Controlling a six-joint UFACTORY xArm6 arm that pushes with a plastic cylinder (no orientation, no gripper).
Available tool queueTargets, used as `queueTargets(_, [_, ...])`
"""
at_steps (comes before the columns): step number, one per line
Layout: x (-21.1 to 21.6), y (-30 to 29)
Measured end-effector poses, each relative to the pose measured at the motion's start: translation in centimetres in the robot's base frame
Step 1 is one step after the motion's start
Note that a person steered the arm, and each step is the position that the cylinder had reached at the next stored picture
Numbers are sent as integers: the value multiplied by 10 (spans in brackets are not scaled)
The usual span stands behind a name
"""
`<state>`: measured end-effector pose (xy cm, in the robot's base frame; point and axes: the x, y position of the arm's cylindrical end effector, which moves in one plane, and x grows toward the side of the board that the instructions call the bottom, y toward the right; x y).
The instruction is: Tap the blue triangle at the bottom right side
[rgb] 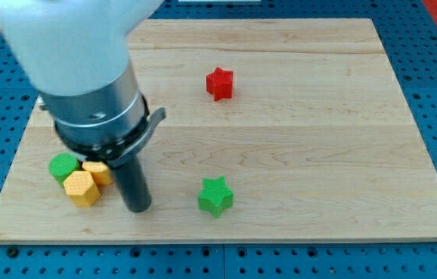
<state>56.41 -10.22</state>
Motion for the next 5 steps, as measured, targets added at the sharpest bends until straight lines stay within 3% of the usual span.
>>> queueTargets(1, [-17, -5])
queueTargets(3, [0, 4])
queueTargets(5, [-18, 11])
